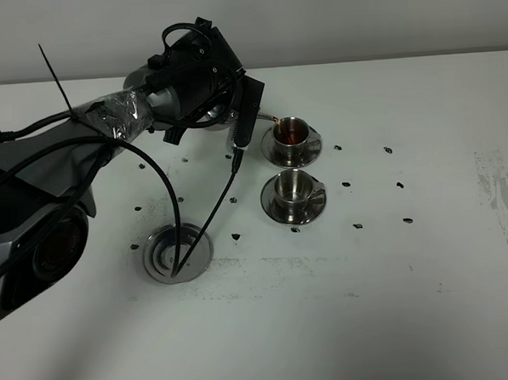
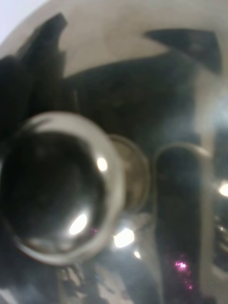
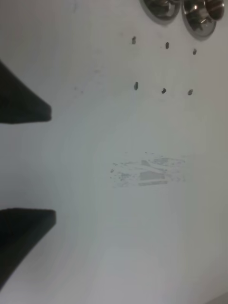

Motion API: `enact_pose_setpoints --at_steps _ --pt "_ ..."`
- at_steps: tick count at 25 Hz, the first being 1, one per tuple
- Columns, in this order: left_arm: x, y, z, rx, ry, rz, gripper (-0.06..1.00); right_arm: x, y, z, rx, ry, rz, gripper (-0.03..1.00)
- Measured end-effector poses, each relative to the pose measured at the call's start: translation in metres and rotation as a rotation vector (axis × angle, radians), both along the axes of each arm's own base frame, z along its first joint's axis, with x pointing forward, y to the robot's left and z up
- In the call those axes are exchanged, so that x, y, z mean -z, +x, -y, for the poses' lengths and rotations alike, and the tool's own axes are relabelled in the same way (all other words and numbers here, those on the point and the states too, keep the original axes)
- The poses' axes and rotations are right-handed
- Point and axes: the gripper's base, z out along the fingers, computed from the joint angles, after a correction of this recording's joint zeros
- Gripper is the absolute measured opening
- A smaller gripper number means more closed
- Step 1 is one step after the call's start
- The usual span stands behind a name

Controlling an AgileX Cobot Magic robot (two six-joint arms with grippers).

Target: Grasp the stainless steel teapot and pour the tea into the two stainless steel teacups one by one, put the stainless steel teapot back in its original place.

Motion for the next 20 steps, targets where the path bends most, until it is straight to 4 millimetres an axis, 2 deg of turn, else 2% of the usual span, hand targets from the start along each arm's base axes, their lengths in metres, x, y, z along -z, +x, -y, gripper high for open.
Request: enact_pose_setpoints --at_steps 20 --pt "-0.0022 -0.0005 0.0024 0.020 0.039 0.019 0.17 0.0000 0.0000 0.0000 0.000 0.000 0.000 0.40"
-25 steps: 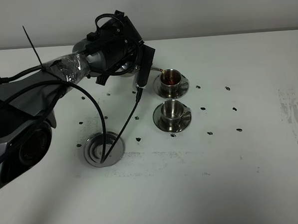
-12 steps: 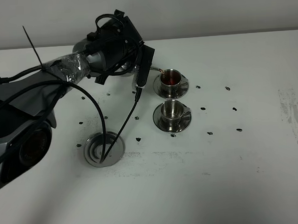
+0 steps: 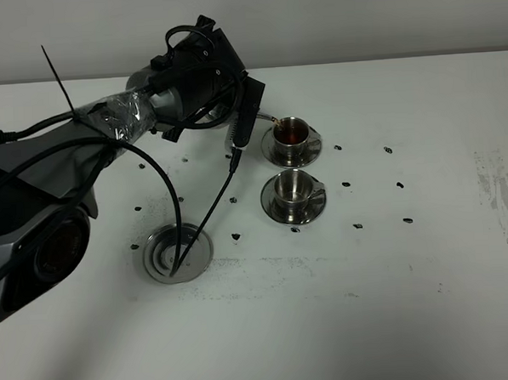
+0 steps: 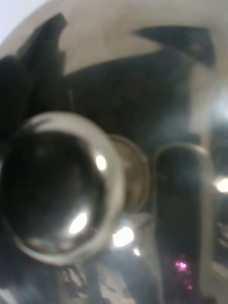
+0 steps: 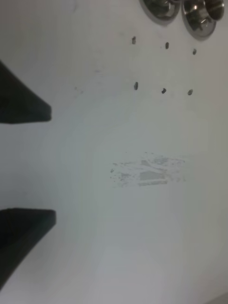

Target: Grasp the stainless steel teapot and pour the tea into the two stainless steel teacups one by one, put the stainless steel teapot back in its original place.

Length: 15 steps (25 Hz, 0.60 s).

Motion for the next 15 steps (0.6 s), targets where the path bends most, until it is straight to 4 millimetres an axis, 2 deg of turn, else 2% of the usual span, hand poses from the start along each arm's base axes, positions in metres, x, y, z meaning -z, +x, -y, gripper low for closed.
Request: enact_pose_setpoints --at_steps 15 --pt "-0.0002 0.0001 0.0008 0.005 0.000 0.003 0.17 0.0000 0.0000 0.0000 0.000 0.000 0.000 0.40"
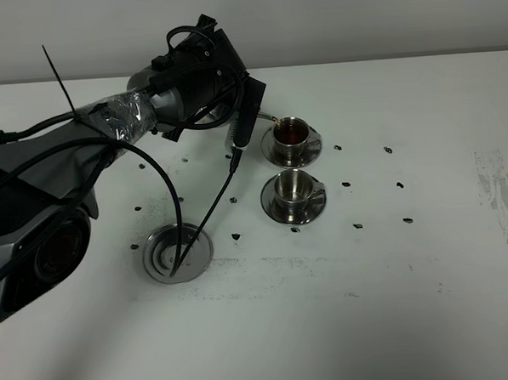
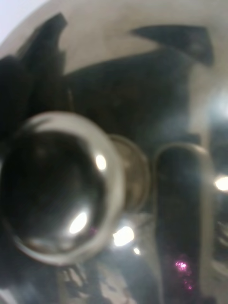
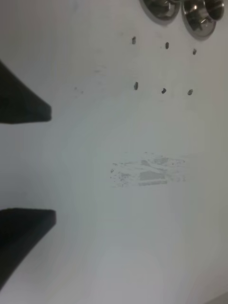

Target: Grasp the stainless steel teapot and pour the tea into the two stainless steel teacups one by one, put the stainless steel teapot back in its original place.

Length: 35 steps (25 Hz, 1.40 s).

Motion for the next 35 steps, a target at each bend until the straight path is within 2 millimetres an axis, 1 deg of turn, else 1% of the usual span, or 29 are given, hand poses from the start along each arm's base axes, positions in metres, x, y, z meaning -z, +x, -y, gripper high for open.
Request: enact_pose_setpoints --at_steps 16,22,29,35 --pt "0.001 0.000 0.001 0.000 -0.013 -0.005 0.17 0.000 0.000 0.000 0.000 0.000 0.000 0.40" --pt "0.006 -0.005 0.002 -0.056 -0.108 -0.076 0.17 0.000 0.000 0.000 0.000 0.000 0.000 0.40" --pt "-0.008 -0.002 -0.003 -0.145 -0.228 -0.117 0.17 0.000 0.000 0.000 0.000 0.000 0.000 0.40" --pt "-0.003 -0.005 -0.009 -0.260 -0.333 -0.194 0.17 0.000 0.000 0.000 0.000 0.000 0.000 0.40"
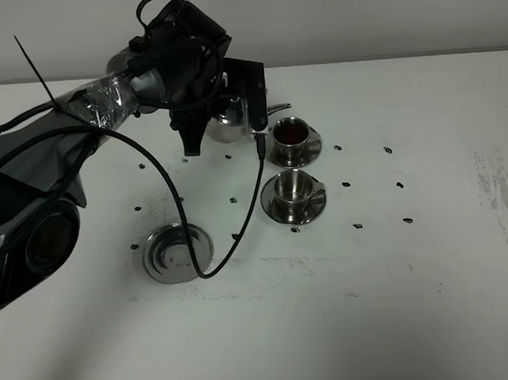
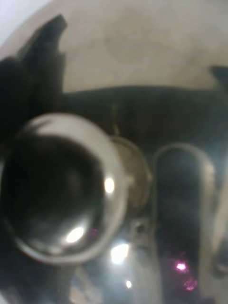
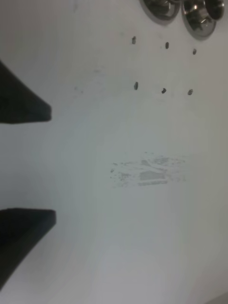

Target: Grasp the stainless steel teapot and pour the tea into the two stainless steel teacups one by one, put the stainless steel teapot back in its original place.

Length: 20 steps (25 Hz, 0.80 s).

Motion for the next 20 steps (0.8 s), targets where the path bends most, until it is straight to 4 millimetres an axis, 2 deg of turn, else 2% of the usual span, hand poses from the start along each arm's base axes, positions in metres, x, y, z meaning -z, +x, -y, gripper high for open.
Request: enact_pose_setpoints --at_steps 4,8,11,17,20 --pt "-0.008 -0.005 -0.003 -0.061 -0.051 -0.043 0.17 0.000 0.000 0.000 0.000 0.000 0.000 0.40" --pt "-0.036 -0.018 -0.003 -0.148 -0.186 -0.034 0.17 0.000 0.000 0.000 0.000 0.000 0.000 0.40" --pt "-0.053 -0.034 -0.008 -0.179 -0.249 -0.049 0.17 0.000 0.000 0.000 0.000 0.000 0.000 0.40" --pt "-0.055 -0.067 -0.020 -0.270 -0.279 -0.126 0.17 0.000 0.000 0.000 0.000 0.000 0.000 0.40" --pt "-0.052 -0.072 -0.028 -0.379 -0.331 -0.109 0.17 0.000 0.000 0.000 0.000 0.000 0.000 0.40"
